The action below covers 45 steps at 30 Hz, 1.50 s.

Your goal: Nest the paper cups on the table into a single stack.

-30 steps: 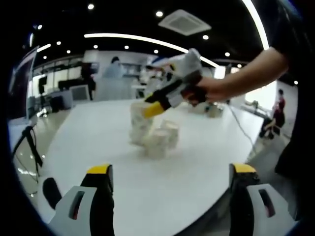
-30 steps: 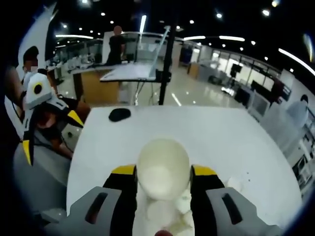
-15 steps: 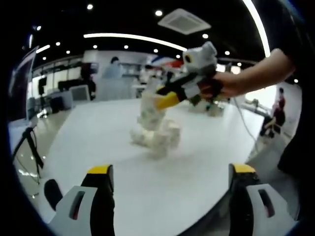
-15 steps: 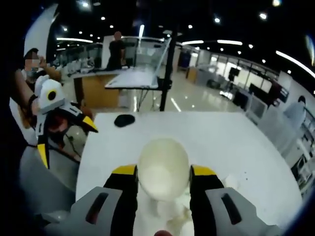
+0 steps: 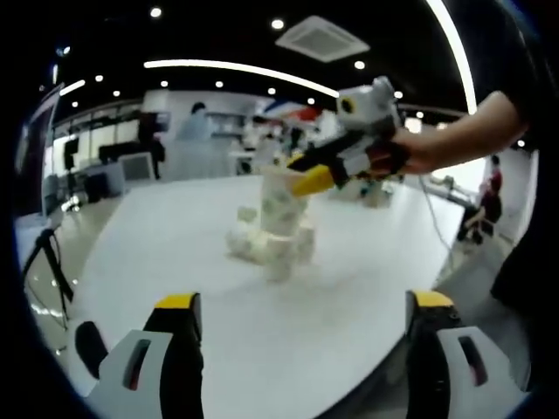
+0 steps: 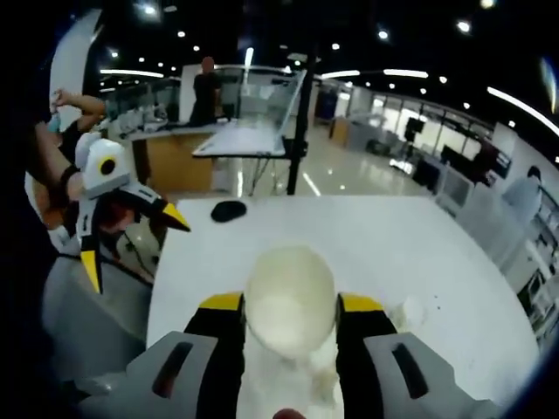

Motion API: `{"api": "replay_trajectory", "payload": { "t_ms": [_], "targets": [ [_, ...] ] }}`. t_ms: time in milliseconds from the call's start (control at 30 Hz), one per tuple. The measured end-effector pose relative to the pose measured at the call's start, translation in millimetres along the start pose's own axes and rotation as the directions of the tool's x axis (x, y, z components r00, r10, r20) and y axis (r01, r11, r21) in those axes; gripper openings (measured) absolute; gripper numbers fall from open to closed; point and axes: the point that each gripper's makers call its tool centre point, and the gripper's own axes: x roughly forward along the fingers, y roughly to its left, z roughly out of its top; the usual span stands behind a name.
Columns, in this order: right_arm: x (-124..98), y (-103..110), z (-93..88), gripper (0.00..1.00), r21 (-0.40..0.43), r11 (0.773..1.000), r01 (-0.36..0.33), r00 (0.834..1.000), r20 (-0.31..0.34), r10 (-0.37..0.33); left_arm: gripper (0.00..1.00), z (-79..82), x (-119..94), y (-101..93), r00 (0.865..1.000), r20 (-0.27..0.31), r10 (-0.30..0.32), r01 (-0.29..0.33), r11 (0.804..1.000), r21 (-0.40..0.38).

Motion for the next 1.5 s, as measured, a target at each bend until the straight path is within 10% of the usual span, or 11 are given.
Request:
{"api": "replay_trajectory", "payload": {
  "t_ms": [1500],
  "targets": [
    [-27,56,-79.3,0.36,0.146,0.989,0.01,0.998,-0.064,0.0,0.97,-0.6,2,-8.0,0.998,-0.031,-0.05,0.051,0.998,0.031]
  ]
}}
